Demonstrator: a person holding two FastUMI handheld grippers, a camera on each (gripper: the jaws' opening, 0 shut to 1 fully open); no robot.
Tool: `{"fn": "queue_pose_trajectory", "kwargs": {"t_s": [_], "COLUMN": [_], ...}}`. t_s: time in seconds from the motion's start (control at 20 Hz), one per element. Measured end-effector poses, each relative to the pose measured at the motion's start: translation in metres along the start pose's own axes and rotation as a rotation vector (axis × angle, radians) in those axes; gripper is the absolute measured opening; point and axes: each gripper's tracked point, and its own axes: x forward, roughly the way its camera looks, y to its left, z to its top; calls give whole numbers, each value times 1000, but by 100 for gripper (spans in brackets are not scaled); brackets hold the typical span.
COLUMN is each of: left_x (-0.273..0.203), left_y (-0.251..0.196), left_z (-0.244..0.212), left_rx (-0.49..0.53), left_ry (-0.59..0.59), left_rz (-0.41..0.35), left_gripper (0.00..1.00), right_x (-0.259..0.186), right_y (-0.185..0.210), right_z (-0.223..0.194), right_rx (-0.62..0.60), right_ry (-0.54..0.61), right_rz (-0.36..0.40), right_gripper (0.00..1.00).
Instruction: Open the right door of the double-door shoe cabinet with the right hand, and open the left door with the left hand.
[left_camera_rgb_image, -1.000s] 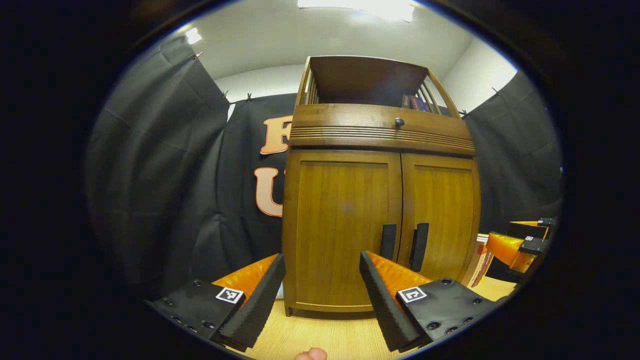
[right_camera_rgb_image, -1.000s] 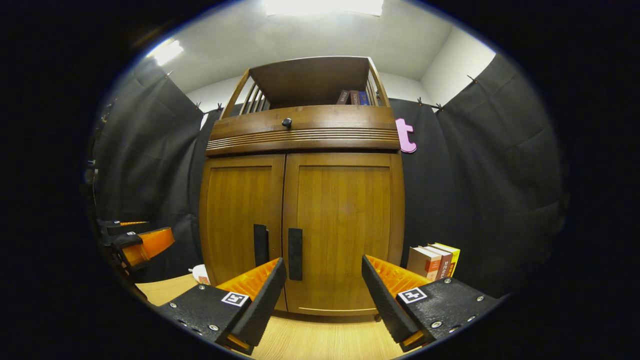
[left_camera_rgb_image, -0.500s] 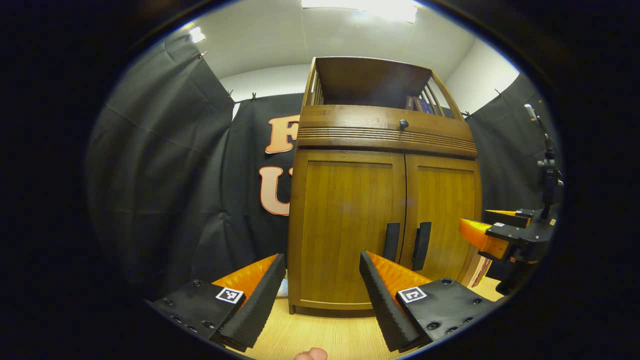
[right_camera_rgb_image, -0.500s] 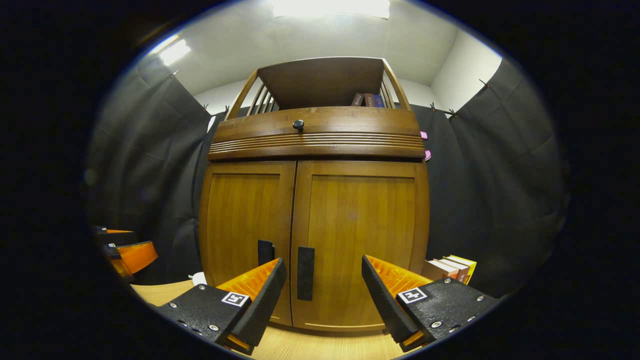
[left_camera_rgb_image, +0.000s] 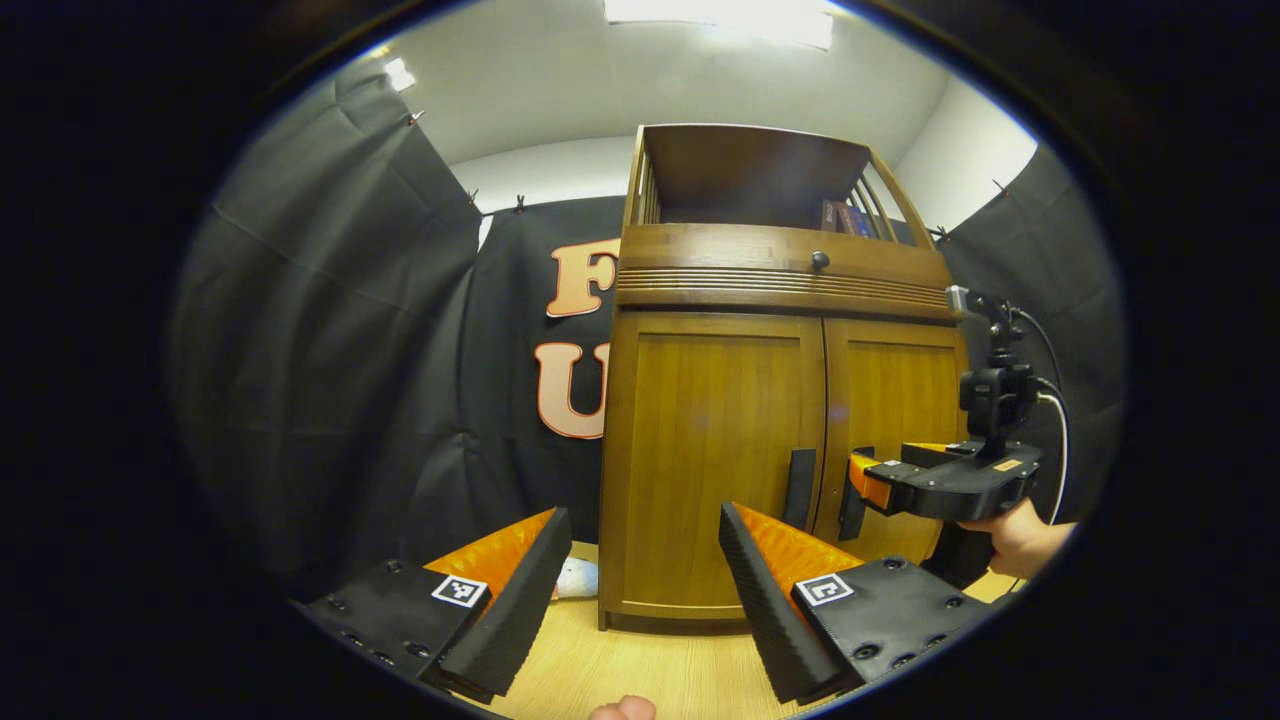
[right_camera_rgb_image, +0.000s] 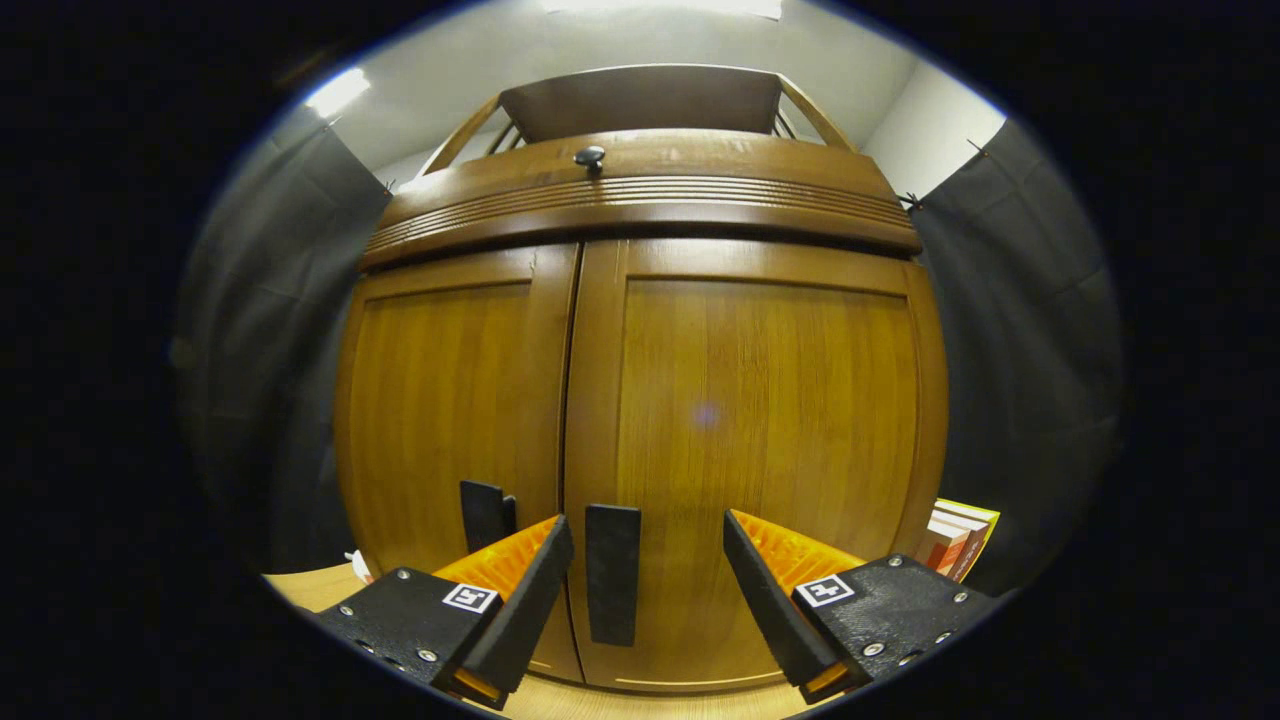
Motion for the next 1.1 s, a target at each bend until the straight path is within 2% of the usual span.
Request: {"fn": "queue_pose_trajectory", "kwargs": {"t_s": [0.15,0.2,0.25,0.35,0.4,0.45,0.5,0.55,0.65,0.8,0.95,1.0,1.05,1.1], "left_x": [0,0,0,1,2,4,6,6,7,7,5,3,0,-3], "left_y": [6,7,8,10,11,14,15,16,17,16,16,16,13,9], "left_z": [2,3,3,1,0,-1,-2,-3,-6,-8,-11,-14,-16,-17], "left_rx": [7,9,10,10,9,8,7,8,10,5,7,5,-4,-15], "left_ry": [-4,-6,-6,-3,0,2,3,4,14,23,34,45,53,59], "left_rz": [4,4,1,-5,-8,-8,-8,-8,-14,-34,-42,-44,-49,-58], "left_gripper": [97,96,97,96,96,96,96,97,96,96,97,96,96,96], "right_x": [11,14,16,21,23,27,25,26,27,26,27,27,26,24], "right_y": [8,8,9,6,7,10,13,17,21,18,20,18,18,19], "right_z": [-11,-15,-19,-29,-34,-37,-38,-39,-37,-42,-43,-41,-43,-44], "right_rx": [-34,-47,-56,-46,-33,-13,13,36,49,-10,-2,-13,-9,5], "right_ry": [9,16,29,62,75,85,90,88,81,112,111,107,118,127], "right_rz": [0,-3,-9,-43,-50,-48,-42,-40,-33,21,13,9,8,11], "right_gripper": [92,96,94,80,81,61,62,58,31,28,18,21,16,18]}}
